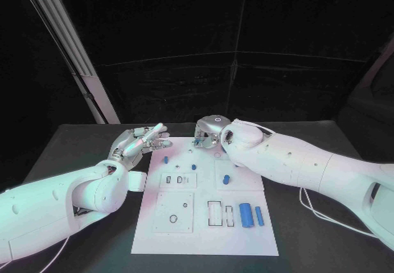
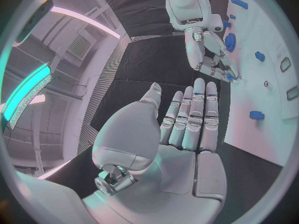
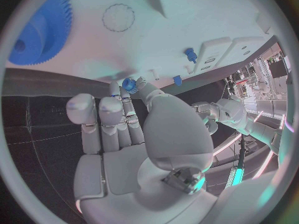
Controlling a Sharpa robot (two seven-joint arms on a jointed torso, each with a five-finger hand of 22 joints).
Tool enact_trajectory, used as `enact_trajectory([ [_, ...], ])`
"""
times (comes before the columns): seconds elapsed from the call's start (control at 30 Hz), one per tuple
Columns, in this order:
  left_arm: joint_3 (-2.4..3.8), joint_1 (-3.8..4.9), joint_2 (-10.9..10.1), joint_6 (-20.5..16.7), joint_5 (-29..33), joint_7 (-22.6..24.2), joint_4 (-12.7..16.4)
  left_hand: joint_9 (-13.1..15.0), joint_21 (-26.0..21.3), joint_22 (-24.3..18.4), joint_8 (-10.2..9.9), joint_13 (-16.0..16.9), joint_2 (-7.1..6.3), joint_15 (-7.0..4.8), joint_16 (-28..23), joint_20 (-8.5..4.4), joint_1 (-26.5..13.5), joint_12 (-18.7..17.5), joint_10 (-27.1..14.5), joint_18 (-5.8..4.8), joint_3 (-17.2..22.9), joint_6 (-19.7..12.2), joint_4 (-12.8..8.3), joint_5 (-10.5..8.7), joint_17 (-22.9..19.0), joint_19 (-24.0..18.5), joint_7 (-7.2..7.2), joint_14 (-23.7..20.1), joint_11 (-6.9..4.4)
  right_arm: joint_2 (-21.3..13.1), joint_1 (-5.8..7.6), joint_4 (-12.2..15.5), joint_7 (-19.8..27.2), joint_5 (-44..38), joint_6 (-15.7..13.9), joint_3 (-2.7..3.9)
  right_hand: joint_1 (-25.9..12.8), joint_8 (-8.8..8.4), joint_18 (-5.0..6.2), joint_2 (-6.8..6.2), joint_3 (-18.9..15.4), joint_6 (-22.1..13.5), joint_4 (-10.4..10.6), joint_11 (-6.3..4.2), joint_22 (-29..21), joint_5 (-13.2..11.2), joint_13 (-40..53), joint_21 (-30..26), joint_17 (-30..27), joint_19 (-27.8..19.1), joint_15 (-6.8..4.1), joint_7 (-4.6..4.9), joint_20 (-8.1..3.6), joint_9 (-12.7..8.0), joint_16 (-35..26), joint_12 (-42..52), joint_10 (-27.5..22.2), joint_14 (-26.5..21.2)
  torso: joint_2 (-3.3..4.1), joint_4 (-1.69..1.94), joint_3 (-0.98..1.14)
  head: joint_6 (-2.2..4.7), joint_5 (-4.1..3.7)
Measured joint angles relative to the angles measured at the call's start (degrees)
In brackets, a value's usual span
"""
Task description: Assemble the parts on the task board
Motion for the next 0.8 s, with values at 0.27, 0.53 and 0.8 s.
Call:
enact_trajectory([
  [0.27, 0.00, 0.00, 0.01, 0.00, 0.00, -0.03, -0.05, 0.00, 0.00, 0.00, 0.00, 0.00, 0.00, 0.00, 0.00, 0.00, 0.00, 0.00, -0.21, 0.00, 0.00, 0.00, 0.00, 0.00, 0.00, 0.00, 0.00, 0.00, -0.21, 0.11, 0.00, 0.02, 0.09, -0.02, -0.34, 0.00, -0.01, 0.21, 0.00, -0.01, 0.00, -0.01, 0.00, 0.00, 0.00, 0.19, 0.00, 0.00, 0.00, 0.00, 0.00, 0.01, 0.00, -0.03, 0.00, 0.00, 0.00, 0.00, -0.02, 0.00, 0.00, 0.03, 0.04],
  [0.53, 0.00, 0.00, 0.02, 0.00, 0.00, -0.06, -0.07, 0.00, 0.00, 0.01, 0.00, 0.00, 0.00, 0.00, 0.00, 0.00, 0.00, 0.00, -0.21, 0.00, 0.00, 0.00, 0.00, 0.00, -0.01, 0.00, 0.00, 0.00, -0.21, 0.42, 0.00, -0.35, 0.20, -0.03, -0.37, -0.01, -0.01, 0.21, 0.00, -0.01, 0.00, -0.03, 0.00, 0.00, -0.01, 0.21, 0.01, 0.00, 0.00, 0.00, 0.00, 0.03, 0.00, -0.08, 0.00, 0.00, 0.00, 0.00, -0.03, -0.01, -0.02, -0.06, 0.04],
  [0.8, 0.00, 0.00, 0.01, 0.00, 0.00, -0.13, -0.10, 0.00, 0.00, 0.01, 0.00, 0.00, 0.00, 0.00, 0.00, 0.00, 0.00, 0.00, -0.21, 0.00, 0.00, 0.00, 0.00, 0.00, 0.04, 0.00, 0.00, 0.00, -0.21, 0.69, 0.00, -0.57, 0.39, 0.00, -0.37, -0.01, -0.01, 0.14, 0.00, -0.01, 0.00, -0.11, 0.00, 0.00, -0.01, 0.21, -0.04, 0.00, -0.08, 0.00, 0.00, 0.11, 0.00, -0.06, 0.00, 0.00, 0.00, 0.00, -0.06, 0.00, -0.07, -0.14, 0.11],
])
